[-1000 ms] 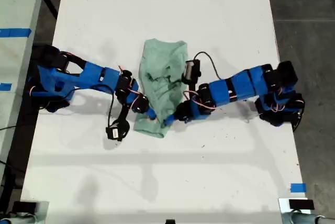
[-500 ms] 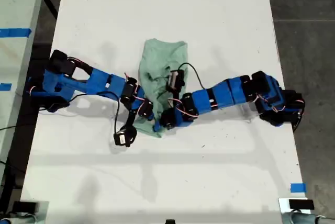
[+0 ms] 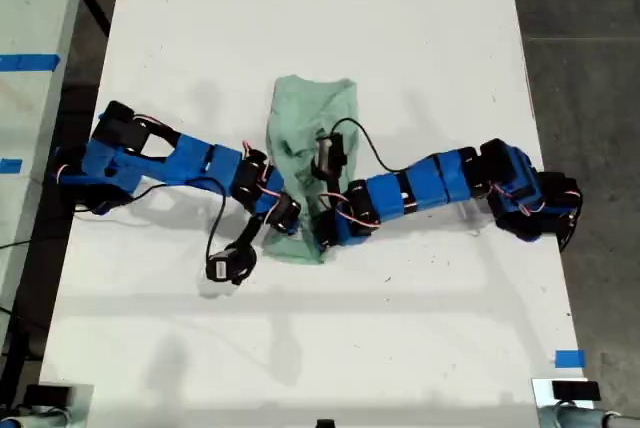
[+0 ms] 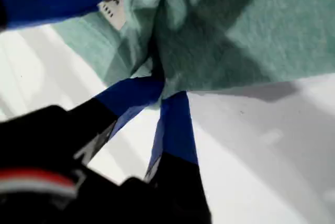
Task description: Fold tshirt
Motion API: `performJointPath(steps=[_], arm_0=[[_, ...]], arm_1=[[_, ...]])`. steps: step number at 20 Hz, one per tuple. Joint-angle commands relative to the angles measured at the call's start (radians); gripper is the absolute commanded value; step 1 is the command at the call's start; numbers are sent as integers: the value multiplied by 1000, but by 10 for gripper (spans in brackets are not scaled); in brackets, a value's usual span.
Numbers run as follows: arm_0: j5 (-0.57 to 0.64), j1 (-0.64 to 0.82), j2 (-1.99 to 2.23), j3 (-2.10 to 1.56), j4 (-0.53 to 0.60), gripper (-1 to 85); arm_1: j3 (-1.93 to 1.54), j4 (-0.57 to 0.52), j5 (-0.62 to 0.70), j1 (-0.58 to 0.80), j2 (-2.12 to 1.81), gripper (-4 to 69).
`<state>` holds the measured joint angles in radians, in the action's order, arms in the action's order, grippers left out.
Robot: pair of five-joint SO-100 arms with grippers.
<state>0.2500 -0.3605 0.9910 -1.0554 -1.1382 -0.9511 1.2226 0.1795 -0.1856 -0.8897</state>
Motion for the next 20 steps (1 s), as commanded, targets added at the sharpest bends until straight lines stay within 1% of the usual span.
performJointPath(steps=[1, 4, 6, 8, 9, 12, 14, 15, 18, 19, 20], arm_0=[[86, -84, 44, 218, -83, 0], [97, -146, 74, 270, -77, 0], [91, -175, 81, 299, -60, 0], [95, -175, 120, 298, -60, 0], [101, -158, 150, 288, -89, 0], [199, -38, 216, 285, -213, 0], [302, 83, 241, 284, -281, 0], [347, 149, 252, 287, -308, 0], [518, 348, 279, 285, -339, 0], [565, 402, 278, 285, -337, 0], [584, 451, 270, 279, -336, 0]], arm_1=[[132, 94, 63, -94, -140, -18], [179, 58, 77, -178, -176, -18], [192, 25, 75, -207, -189, -18], [175, 52, 86, -190, -239, -18], [152, 89, 103, -161, -276, -18], [98, 227, 209, -21, -377, -18], [78, 318, 310, 103, -428, -18], [61, 344, 370, 169, -462, -18], [9, 377, 563, 368, -551, -18], [0, 376, 614, 419, -563, -18], [-11, 368, 661, 460, -565, -18]])
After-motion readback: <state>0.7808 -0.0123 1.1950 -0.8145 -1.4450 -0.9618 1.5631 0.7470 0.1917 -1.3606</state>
